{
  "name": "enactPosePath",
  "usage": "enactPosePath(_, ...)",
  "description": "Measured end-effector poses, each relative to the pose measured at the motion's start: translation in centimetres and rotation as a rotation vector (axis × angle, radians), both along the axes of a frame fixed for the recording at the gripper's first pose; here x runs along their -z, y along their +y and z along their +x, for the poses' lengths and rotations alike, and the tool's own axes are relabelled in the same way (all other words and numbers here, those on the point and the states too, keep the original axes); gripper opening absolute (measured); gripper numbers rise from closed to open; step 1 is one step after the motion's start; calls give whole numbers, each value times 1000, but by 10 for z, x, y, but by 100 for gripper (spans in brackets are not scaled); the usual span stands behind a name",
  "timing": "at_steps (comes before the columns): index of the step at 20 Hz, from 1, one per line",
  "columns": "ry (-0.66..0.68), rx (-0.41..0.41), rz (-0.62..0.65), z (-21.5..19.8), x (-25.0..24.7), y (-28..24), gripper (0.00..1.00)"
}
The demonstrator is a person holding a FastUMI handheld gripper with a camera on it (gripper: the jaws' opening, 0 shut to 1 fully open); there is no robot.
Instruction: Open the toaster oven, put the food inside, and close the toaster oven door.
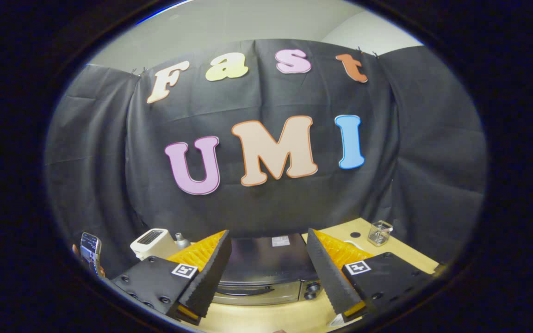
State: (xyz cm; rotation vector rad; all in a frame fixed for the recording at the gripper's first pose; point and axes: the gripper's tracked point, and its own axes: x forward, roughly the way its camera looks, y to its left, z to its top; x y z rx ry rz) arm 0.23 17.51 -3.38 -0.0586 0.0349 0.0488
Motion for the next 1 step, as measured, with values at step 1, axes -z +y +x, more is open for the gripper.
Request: enactPosePath(1, -7, 2, 0, -3, -3, 0, 99)
